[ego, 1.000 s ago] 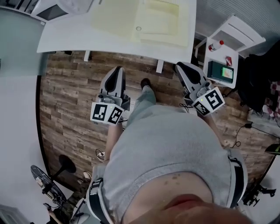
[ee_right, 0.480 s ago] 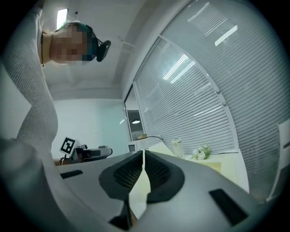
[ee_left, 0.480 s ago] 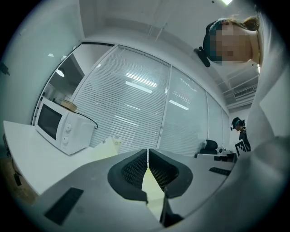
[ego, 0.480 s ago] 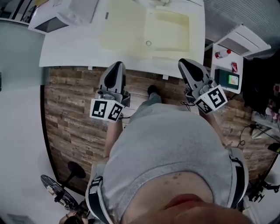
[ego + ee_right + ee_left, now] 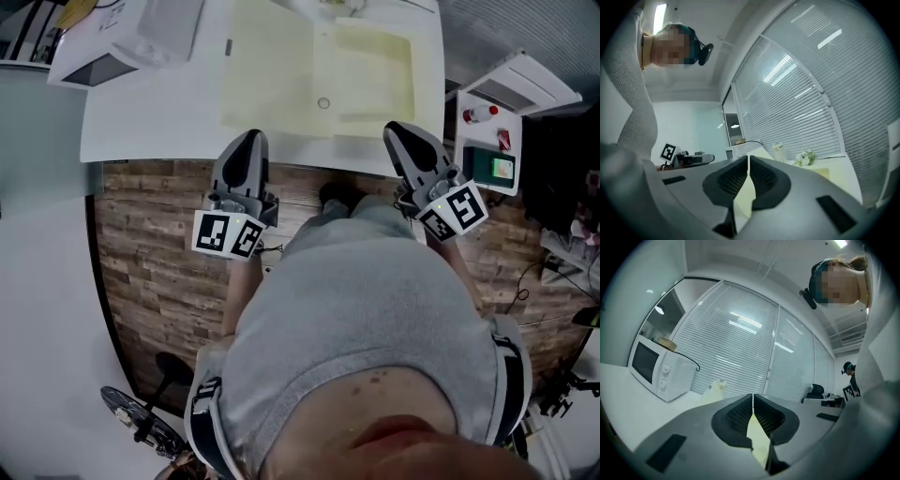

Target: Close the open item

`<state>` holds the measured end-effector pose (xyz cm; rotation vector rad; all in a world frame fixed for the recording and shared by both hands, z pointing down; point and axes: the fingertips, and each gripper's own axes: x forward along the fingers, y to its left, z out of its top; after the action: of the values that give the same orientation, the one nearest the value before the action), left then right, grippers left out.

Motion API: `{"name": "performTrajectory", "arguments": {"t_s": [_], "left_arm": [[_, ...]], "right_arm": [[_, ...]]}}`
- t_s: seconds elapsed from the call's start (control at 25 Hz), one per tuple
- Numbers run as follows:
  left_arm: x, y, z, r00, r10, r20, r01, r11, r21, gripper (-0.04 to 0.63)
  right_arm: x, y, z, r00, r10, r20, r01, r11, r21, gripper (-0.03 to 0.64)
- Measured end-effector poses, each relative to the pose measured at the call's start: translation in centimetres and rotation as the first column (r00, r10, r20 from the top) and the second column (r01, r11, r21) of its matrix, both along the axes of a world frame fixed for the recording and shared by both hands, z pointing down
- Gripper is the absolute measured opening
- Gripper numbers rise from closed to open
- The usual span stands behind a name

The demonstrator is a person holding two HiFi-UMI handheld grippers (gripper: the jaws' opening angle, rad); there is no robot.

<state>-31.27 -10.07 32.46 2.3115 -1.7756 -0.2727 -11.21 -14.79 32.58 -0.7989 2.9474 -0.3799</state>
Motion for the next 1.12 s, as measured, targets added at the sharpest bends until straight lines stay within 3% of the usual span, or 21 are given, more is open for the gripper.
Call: {"name": "performTrajectory", "arguments": {"t_s": [0.36,0.6,0.84,0.88,0.96,1.12], "left_arm": [[-1.1,0.8,0.2,0.993,-0.091,-0.07,0.09,0.996,-0.026,0.017],[-1.7,1.5,0.6,0.987,-0.145,-0.072,0.142,0.989,-0.051,0.017],[-2.9,1.5,1.1,0.967,-0.177,-0.185,0.171,0.984,-0.048,0.022],[-3.1,1.5,1.3,0.966,-0.187,-0.178,0.179,0.982,-0.058,0.036],[-3.5,1.4,1.8,0.965,-0.207,-0.161,0.195,0.977,-0.087,0.129],[-4.8,1.2,3.2,0.951,-0.268,-0.153,0.247,0.958,-0.143,0.183]], "right_arm": [[-0.2,-1.2,0.1,0.997,-0.082,-0.012,0.082,0.997,-0.004,0.069],[-0.5,-1.4,0.0,0.992,-0.128,-0.006,0.128,0.992,-0.01,0.069],[0.4,-2.2,0.8,0.991,-0.127,-0.035,0.126,0.992,-0.019,0.069],[0.7,-2.3,0.8,0.992,-0.121,-0.037,0.121,0.992,-0.021,0.069],[1.2,-2.4,0.9,0.993,-0.113,-0.043,0.112,0.993,-0.025,0.069],[1.9,-2.5,1.4,0.993,-0.105,-0.051,0.103,0.994,-0.036,0.069]]}}
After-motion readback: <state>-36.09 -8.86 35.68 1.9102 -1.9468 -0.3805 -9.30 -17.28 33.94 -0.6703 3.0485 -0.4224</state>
